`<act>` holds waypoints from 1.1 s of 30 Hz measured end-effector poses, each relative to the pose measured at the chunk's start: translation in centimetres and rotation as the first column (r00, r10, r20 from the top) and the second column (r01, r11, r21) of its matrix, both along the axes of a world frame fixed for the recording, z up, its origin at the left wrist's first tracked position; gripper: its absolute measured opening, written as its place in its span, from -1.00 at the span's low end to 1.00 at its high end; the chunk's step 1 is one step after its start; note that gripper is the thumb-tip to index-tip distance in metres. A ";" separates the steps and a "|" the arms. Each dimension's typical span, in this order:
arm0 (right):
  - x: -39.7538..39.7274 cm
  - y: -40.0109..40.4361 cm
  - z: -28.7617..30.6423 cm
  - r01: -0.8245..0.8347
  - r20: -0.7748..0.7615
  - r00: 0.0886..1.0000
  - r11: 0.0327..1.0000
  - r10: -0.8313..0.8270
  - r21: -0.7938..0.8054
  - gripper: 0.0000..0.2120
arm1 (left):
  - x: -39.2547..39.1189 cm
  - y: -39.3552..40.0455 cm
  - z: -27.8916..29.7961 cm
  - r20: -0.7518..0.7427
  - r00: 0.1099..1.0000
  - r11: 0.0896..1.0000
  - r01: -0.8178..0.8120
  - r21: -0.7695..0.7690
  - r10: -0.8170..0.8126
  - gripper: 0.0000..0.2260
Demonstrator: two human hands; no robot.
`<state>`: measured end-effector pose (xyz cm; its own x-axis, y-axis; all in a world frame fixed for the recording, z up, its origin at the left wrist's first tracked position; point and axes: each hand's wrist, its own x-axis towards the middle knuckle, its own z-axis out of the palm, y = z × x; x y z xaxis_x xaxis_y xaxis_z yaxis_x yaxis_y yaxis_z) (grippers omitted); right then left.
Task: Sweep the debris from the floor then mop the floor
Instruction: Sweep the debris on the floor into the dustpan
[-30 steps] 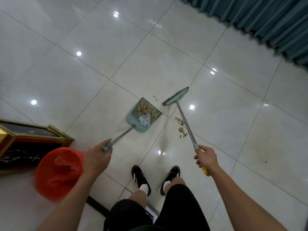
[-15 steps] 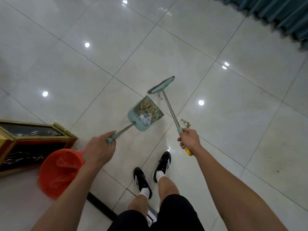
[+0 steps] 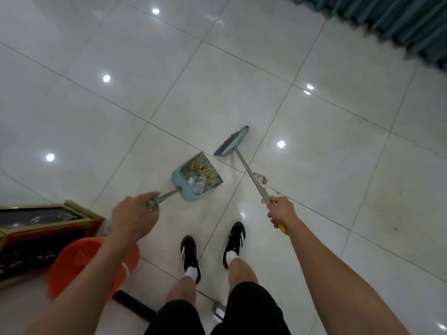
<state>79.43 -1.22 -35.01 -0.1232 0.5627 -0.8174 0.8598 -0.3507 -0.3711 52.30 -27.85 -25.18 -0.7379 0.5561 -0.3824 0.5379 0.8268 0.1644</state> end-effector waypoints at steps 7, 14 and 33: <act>5.6 -7.5 1.1 0.201 0.052 0.978 0.980 -0.201 0.009 -0.61 | -0.4 0.7 -0.7 -0.014 0.982 0.982 0.187 -0.030 -0.188 -0.68; 10.5 -13.1 2.3 0.355 0.099 0.929 0.935 -0.356 0.026 -0.64 | 0.4 1.7 -1.2 0.041 0.941 0.941 0.338 -0.020 -0.337 -0.66; 20.1 -19.2 6.7 0.545 -0.021 0.838 0.833 -0.546 0.098 -0.54 | 5.9 6.8 -1.0 0.045 0.789 0.783 0.615 -0.097 -0.613 -0.62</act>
<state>99.53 -20.38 -28.28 0.2325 0.6123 -0.7557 0.5423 -0.7266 -0.4219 58.18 -21.06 -26.17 -0.2491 0.8482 -0.4674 0.9362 0.3345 0.1080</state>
